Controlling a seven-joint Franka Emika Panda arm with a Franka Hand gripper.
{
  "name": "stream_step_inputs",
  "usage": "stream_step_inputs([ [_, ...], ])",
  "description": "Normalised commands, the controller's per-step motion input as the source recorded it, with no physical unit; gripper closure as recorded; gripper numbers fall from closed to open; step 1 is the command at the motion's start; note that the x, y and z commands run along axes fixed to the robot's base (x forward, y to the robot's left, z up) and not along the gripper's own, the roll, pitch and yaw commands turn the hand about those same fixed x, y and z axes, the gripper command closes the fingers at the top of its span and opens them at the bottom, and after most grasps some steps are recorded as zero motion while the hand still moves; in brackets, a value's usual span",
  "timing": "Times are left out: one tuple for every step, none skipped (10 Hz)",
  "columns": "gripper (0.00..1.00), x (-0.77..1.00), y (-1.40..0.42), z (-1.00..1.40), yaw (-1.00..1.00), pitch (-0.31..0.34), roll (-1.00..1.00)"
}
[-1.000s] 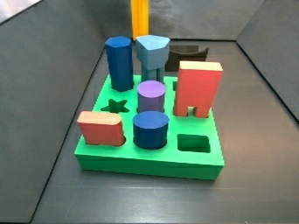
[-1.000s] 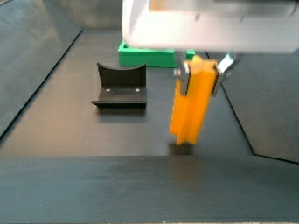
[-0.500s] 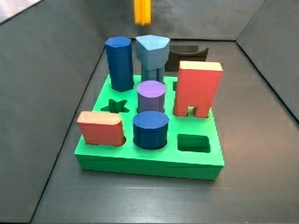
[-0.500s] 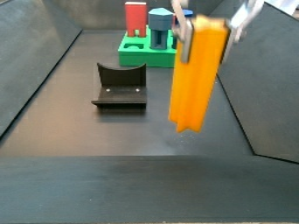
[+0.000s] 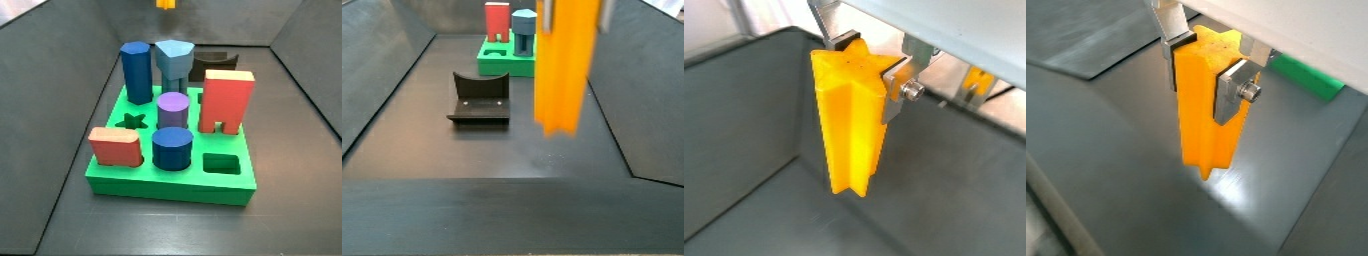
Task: Pick up the star object. Move up. Move to above the board. Insert the star object.
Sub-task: Move to above the board.
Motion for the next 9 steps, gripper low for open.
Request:
stream_step_inputs([
  [1.00, 0.00, -1.00, 0.17, 0.03, 0.045, -0.11],
  [1.00, 0.00, -1.00, 0.16, 0.02, -0.013, -0.08],
  [1.00, 0.00, -1.00, 0.17, 0.01, -0.011, -0.05],
  [1.00, 0.00, -1.00, 0.17, 0.01, 0.000, -0.02],
  [1.00, 0.00, -1.00, 0.17, 0.01, 0.002, -0.02],
  [1.00, 0.00, -1.00, 0.17, 0.01, 0.005, -0.01],
  [1.00, 0.00, -1.00, 0.17, 0.01, 0.002, -0.01],
  [1.00, 0.00, -1.00, 0.17, 0.01, 0.002, -0.01],
  [1.00, 0.00, -1.00, 0.17, 0.01, 0.005, -0.02],
])
